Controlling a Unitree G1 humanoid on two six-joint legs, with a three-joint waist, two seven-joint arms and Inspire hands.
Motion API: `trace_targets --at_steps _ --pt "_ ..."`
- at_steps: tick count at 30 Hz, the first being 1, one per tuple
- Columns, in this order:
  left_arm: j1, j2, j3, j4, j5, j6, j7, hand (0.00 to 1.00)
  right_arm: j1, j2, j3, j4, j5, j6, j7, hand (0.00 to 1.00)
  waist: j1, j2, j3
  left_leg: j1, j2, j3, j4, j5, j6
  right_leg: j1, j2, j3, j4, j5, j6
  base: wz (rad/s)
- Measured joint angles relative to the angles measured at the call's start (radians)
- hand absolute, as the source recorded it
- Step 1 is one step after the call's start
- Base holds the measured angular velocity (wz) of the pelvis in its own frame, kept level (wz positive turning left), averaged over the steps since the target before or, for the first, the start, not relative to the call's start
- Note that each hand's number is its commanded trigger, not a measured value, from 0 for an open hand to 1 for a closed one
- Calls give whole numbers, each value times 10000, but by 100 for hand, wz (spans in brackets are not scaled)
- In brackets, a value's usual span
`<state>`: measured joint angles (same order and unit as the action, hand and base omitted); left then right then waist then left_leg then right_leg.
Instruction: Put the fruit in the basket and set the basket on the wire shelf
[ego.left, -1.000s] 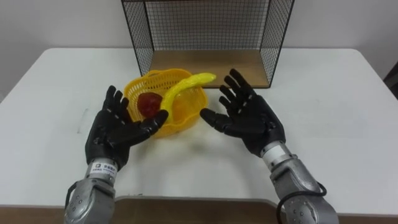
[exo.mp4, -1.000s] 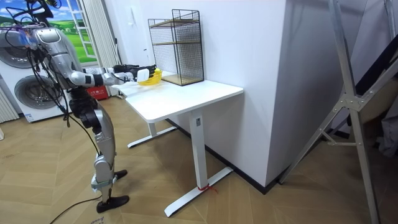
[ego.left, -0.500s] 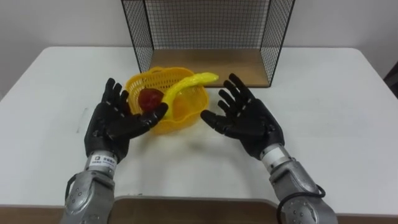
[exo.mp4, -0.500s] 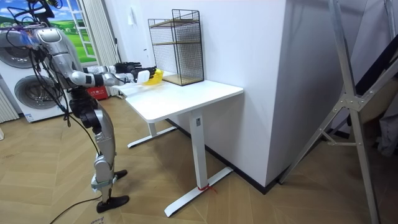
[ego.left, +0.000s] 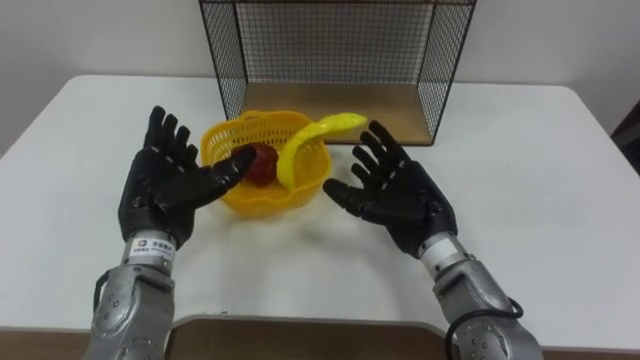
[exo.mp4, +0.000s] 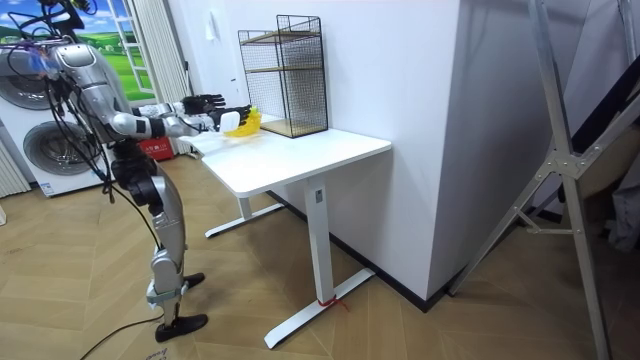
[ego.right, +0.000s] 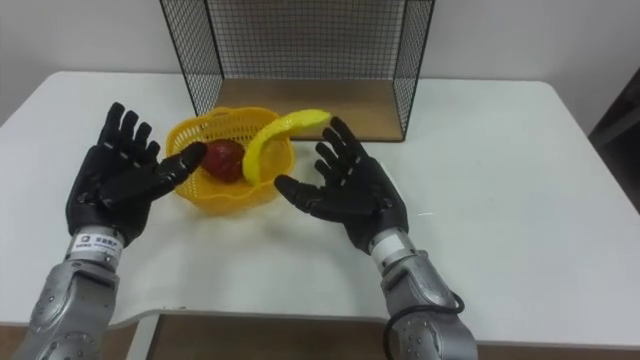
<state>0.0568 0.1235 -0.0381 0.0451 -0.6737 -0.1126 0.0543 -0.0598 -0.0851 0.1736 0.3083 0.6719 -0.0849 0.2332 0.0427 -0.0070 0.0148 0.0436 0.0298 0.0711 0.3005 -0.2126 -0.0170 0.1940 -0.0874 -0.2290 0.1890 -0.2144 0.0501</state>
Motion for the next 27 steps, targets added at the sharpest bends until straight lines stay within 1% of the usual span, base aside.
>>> trace_targets --at_steps 10,14,18,24,27 --pt "5 -1 -10 26 -8 -19 -1 0 0 -24 10 -22 -3 0 -2 0 175 40 31 -40 0 12 -5 0 0 9 0 7 5 1 -1 0" --pt "11 -1 -46 147 -7 -18 -1 0 0 -23 32 -51 -4 0 -1 0 189 10 50 -83 -2 19 16 -1 0 -26 -4 13 3 1 -1 0" --pt "58 -1 -61 177 -9 -18 -1 0 0 -25 32 -54 -4 0 -1 0 199 8 52 -73 -1 19 15 -1 0 -11 -2 13 -1 1 -1 0" --pt "61 -5 -78 503 -6 -15 -2 0 0 -53 32 -53 -7 0 3 0 198 72 88 -83 1 16 28 -3 1 -7 -1 8 10 1 -1 0" --pt "62 -8 -157 637 26 -15 -3 0 0 -92 26 -52 -6 0 21 0 192 85 88 -91 -1 -27 75 -3 2 3 -1 -39 13 1 -1 3"
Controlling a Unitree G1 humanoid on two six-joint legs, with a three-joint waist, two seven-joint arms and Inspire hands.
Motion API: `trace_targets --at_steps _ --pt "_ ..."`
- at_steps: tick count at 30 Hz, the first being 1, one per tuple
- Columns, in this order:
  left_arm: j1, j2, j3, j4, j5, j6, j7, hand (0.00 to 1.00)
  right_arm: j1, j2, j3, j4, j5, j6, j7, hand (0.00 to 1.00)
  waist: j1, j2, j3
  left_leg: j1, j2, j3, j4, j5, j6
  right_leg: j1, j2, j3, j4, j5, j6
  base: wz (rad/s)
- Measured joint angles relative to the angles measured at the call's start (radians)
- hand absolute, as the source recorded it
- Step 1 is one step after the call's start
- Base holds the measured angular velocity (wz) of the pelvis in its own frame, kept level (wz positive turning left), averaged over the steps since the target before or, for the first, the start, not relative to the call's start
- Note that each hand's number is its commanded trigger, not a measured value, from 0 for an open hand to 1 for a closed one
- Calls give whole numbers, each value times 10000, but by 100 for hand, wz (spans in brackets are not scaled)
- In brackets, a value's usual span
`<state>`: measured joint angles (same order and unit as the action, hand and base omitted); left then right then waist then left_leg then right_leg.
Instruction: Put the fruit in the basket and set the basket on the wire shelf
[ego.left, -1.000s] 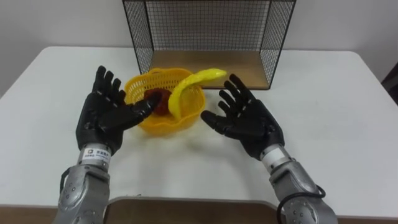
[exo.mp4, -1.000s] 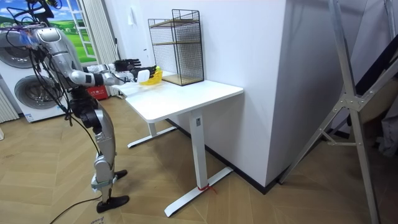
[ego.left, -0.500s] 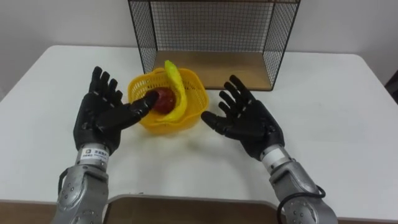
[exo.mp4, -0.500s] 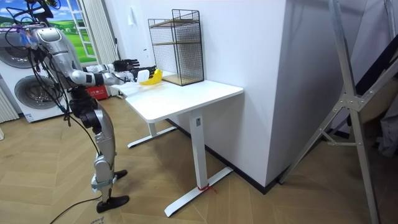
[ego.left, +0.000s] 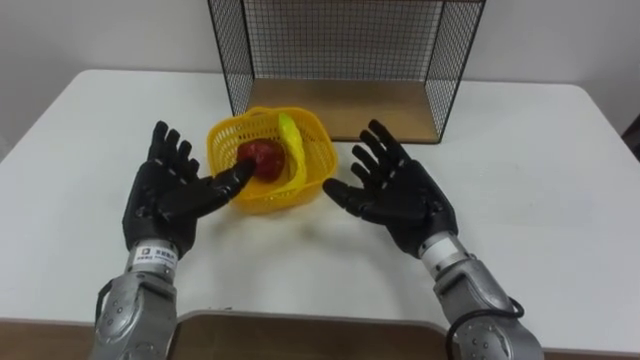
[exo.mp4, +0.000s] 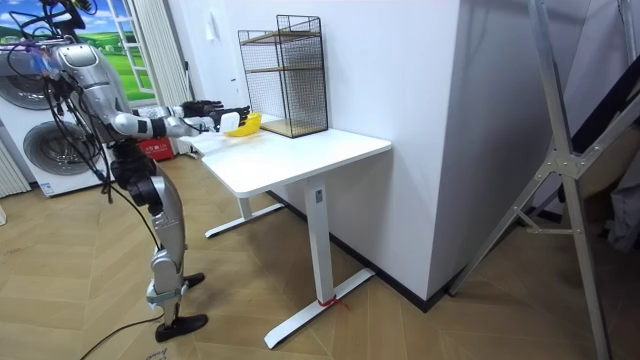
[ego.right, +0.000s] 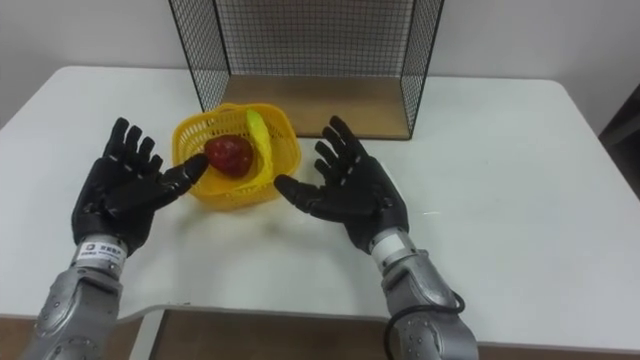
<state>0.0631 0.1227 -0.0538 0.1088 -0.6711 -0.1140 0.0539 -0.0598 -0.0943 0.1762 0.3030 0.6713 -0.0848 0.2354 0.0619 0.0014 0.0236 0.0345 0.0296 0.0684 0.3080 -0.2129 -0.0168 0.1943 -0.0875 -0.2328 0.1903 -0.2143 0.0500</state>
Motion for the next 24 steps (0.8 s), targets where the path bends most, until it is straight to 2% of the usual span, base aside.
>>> trace_targets --at_steps 5,9,13,21,24 --pt "-1 -139 -61 337 -1 29 -1 0 0 -27 -5 6 -7 19 88 0 -25 57 -14 27 -2 -24 0 0 0 -24 1 -20 3 0 0 1" --pt "-1 -164 -179 554 12 84 -6 0 -2 -80 -4 6 -155 224 88 0 5 89 -18 48 -2 -10 -36 1 -1 -39 0 -11 23 -1 1 -1" --pt "1 -221 -307 631 53 327 -78 0 -6 -82 -2 6 -491 245 221 0 11 79 -20 101 2 73 -86 2 0 -42 0 75 5 -2 2 -6" --pt "-5 -223 -444 714 78 428 -267 0 -42 -57 46 6 -561 362 381 0 1 54 -33 117 9 111 -78 2 0 -44 0 107 -5 -2 2 0" --pt "-20 -274 -499 714 218 429 -266 0 -312 -50 80 29 -879 444 388 0 -41 55 -33 96 10 104 -69 2 0 -49 1 90 -3 -1 2 0"
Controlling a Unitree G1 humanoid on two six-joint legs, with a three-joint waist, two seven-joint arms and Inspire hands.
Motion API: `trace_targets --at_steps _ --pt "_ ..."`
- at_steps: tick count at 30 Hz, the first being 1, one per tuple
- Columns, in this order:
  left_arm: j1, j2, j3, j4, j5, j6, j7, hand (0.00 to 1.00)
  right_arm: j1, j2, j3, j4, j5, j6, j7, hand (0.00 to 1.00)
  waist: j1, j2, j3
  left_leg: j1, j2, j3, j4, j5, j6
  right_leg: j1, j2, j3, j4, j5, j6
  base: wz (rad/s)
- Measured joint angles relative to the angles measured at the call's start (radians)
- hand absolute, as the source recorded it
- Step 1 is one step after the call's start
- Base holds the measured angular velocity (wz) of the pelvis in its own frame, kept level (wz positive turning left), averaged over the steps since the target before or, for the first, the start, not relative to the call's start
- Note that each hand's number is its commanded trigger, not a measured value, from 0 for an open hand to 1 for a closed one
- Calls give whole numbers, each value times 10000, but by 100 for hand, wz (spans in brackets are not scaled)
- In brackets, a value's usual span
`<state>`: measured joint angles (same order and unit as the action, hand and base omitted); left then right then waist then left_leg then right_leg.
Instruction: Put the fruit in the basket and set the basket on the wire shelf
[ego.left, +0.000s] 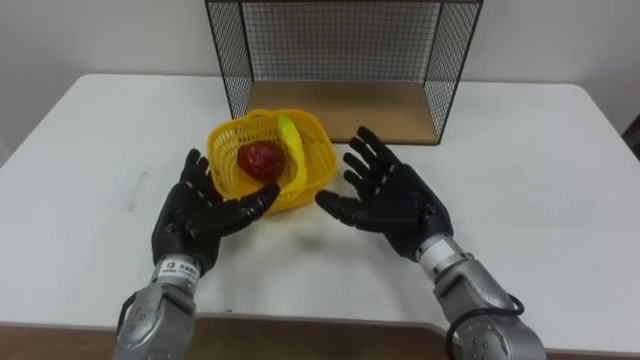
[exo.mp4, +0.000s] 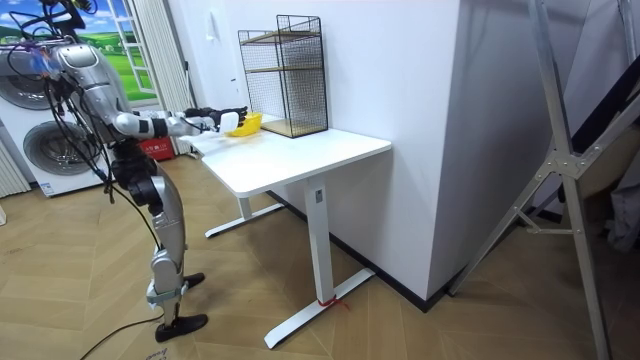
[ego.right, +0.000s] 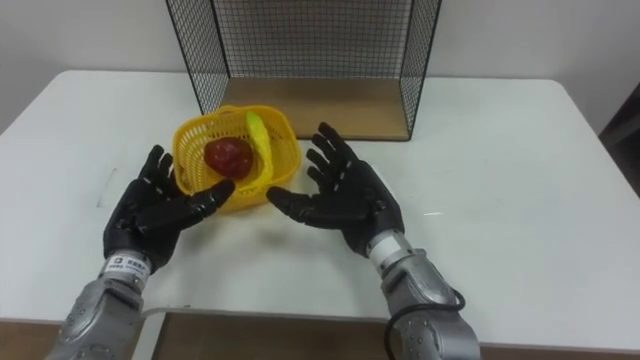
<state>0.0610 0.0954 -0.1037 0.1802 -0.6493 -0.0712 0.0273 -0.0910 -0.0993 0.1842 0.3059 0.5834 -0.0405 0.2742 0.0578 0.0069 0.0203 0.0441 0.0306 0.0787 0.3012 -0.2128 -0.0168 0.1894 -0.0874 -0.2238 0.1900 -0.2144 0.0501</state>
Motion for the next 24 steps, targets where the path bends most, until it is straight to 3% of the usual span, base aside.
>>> trace_targets --at_steps 4,10,13,18,24 --pt "-130 -80 -19 3 167 0 1 0 -731 -4 -7 505 15 -7 -21 0 -41 -20 11 -11 2 -23 20 0 0 8 2 -18 16 2 -3 1" --pt "-248 -105 -62 130 108 0 2 0 -967 -9 -5 706 2 -5 -136 0 -19 -79 40 -11 2 -17 29 3 3 36 -10 -3 88 1 -2 0" --pt "-703 -155 -115 534 110 0 2 0 -1127 -18 3 706 -5 -2 -289 0 21 -152 87 -27 9 -18 78 3 3 24 -10 -11 126 1 -2 0" --pt "-1468 -191 -177 1251 107 1 6 0 -1849 99 16 758 -25 3 -739 0 33 -158 95 -25 11 -21 48 5 7 20 -9 -12 141 2 -2 0" --pt "-1532 -349 -184 1363 108 5 75 0 -2093 139 258 795 -137 -3 -1116 0 26 -164 95 34 12 -21 45 10 11 25 -9 -16 136 1 -2 0"
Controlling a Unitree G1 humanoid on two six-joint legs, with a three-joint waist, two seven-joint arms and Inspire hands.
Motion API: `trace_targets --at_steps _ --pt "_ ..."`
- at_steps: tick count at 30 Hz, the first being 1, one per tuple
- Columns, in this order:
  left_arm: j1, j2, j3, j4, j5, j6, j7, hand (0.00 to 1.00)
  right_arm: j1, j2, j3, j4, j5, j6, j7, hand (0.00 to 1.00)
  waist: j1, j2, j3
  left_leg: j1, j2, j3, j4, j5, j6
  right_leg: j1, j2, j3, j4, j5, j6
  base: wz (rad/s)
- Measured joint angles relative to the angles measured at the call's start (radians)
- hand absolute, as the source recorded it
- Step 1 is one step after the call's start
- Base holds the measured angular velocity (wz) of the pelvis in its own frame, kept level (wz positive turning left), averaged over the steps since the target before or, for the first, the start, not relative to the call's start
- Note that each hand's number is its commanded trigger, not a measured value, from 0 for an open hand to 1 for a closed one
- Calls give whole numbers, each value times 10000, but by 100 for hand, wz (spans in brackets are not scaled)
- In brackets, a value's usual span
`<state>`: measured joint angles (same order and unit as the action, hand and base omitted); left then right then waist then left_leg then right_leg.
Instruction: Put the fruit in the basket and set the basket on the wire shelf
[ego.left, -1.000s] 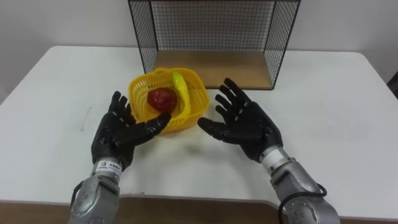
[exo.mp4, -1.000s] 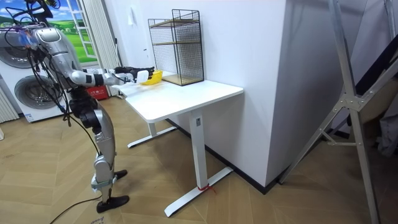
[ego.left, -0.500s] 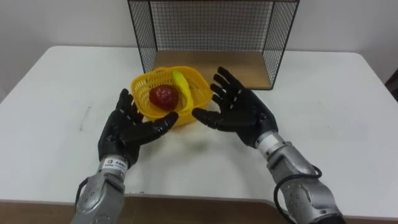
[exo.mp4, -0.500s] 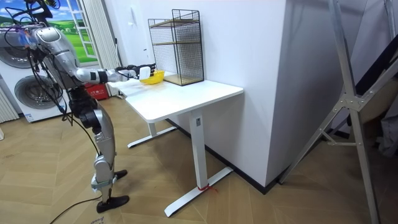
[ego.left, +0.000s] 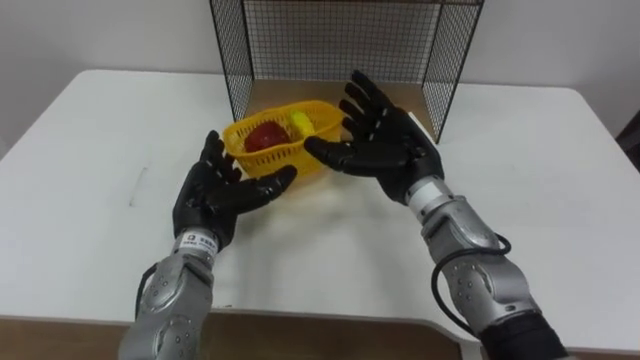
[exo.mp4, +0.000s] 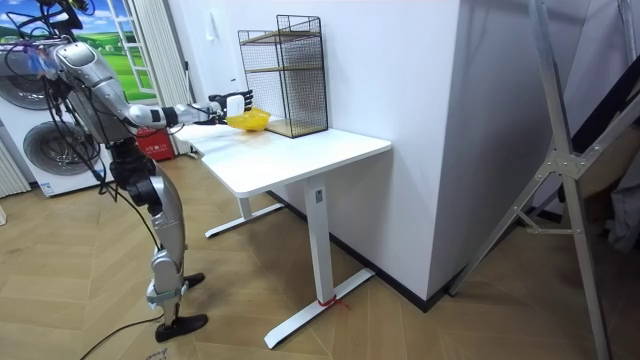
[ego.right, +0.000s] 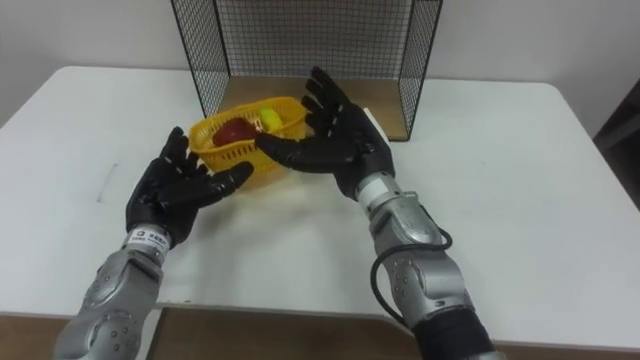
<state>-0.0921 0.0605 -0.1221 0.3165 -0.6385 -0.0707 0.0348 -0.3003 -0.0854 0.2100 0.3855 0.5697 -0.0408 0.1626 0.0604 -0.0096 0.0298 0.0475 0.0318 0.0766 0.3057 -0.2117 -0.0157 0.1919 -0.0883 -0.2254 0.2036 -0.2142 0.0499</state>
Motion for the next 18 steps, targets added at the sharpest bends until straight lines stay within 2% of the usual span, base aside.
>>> trace_targets --at_steps 5,10,18 --pt "-1 -23 2 34 4 34 20 0 0 0 44 44 -301 5 0 0 -12 -44 8 -6 0 1 5 0 0 -4 0 9 0 0 0 0" --pt "-12 -49 6 166 1 260 19 0 0 2 36 119 -299 131 -1 0 -21 -91 0 -10 6 2 45 0 0 6 3 14 12 0 -1 0" --pt "-19 33 0 169 31 262 18 0 76 -2 290 127 -610 134 0 0 -243 -67 6 -20 16 0 119 -1 0 86 13 25 12 7 -10 0"
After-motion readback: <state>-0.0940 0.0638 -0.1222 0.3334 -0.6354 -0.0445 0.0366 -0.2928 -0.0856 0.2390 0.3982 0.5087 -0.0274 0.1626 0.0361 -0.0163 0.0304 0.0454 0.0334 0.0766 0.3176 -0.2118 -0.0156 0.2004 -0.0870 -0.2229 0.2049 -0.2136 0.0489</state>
